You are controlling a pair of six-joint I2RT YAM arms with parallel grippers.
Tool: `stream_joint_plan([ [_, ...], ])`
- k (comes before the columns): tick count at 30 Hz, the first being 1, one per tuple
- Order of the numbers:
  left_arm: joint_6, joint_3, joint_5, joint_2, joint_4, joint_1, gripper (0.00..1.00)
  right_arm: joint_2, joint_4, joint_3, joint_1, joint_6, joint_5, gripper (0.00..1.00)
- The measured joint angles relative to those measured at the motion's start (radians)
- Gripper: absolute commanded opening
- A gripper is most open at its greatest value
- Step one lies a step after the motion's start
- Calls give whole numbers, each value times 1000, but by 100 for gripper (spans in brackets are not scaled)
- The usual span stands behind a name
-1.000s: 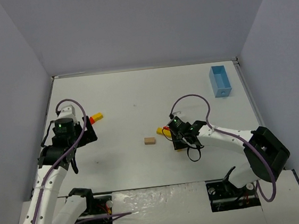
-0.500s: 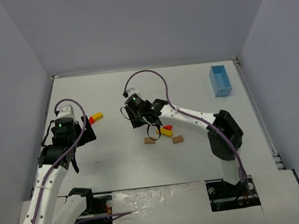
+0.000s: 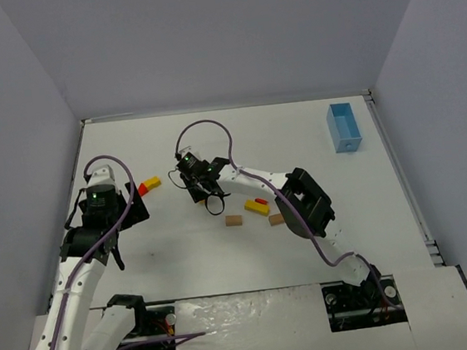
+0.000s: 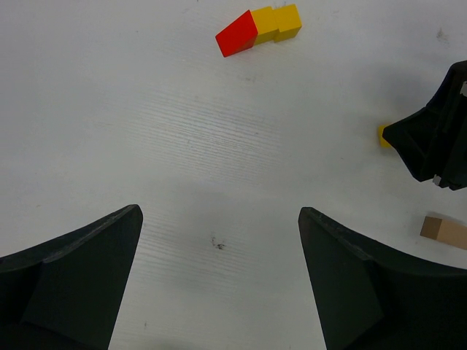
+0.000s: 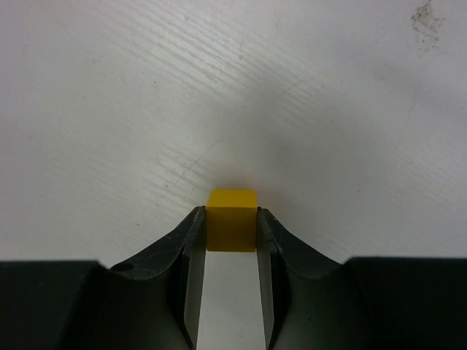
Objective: Build the wood block tower
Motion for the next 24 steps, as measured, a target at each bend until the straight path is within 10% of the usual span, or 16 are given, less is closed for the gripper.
stream_joint_plan([
  [8,-19,0,12,23,-3,0,83,1,-6,13,-13,-12,4,69],
  [24,-220,299,-15,428,-36,-349,78,-578,-4,-458,-274,-60,87,71],
])
